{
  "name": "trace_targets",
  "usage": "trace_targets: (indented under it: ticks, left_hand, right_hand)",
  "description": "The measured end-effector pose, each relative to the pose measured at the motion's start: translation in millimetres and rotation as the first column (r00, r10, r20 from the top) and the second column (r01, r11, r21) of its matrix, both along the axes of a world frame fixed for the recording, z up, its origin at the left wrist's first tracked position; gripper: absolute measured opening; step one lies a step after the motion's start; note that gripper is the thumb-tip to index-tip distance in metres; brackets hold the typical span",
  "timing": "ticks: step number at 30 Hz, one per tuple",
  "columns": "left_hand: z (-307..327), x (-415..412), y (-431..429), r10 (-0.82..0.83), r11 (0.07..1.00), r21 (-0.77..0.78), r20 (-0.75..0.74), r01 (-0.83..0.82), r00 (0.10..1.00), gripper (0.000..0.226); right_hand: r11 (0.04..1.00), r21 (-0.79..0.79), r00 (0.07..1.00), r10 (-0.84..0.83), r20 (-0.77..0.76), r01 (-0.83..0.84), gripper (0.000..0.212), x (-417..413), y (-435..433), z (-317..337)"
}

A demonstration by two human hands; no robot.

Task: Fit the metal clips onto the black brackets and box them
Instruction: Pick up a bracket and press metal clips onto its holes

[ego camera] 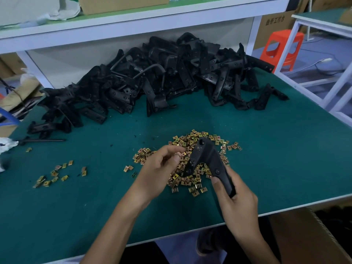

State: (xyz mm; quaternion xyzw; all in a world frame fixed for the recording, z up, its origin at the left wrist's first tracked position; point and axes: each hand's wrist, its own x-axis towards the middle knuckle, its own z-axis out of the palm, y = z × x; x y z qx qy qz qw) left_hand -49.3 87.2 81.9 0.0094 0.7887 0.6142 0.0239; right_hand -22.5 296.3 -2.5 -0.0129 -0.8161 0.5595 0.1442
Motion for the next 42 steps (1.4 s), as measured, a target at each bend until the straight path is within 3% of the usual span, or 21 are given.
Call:
trace_targets:
  ticks: [3,8,14,19,24,31,35,39,42]
  left_hand:
    - [-1,-1,1,0.064,0.993,0.096,0.019,-0.066,0.998,0.014]
    - [-2,-3,1,0.075,0.982,0.172,0.050,-0.082,0.996,0.017]
    - [-7,-5,1,0.069,0.990,0.122,0.062,-0.077,0.996,0.022]
    - [-10,-7,2,0.113,0.982,0.146,0.065,-0.122,0.991,0.010]
    - [-12,-8,4,0.130,0.983,0.121,0.053,-0.135,0.990,0.014]
    - [-14,-10,8,0.163,0.964,0.194,0.101,-0.180,0.981,0.016]
    - [-12,-9,10,0.155,0.970,0.171,0.104,-0.171,0.982,0.017]
    - [-10,-7,10,0.121,0.970,0.194,0.121,-0.143,0.985,0.035]
    - [-9,-6,11,0.082,0.979,0.174,0.129,-0.104,0.988,0.028]
  right_hand:
    - [1.000,0.000,1.000,0.001,0.000,-0.001,0.045,0,-1,1]
    - [1.000,0.001,1.000,0.005,-0.006,-0.005,0.044,0,-1,2]
    - [1.000,-0.007,1.000,0.014,-0.001,-0.014,0.048,1,0,2]
    - [1.000,0.005,1.000,0.019,0.001,-0.019,0.046,0,0,3]
    - [1.000,-0.003,1.000,0.022,0.005,-0.022,0.045,1,0,3]
    - [1.000,0.005,1.000,0.021,-0.006,-0.021,0.042,1,1,4]
    - [1.000,-0.002,1.000,0.022,0.000,-0.022,0.041,1,1,4]
    - [1.000,0.002,1.000,0.015,-0.010,-0.015,0.043,1,0,5]
    - [1.000,0.003,1.000,0.021,-0.017,-0.021,0.044,2,0,5]
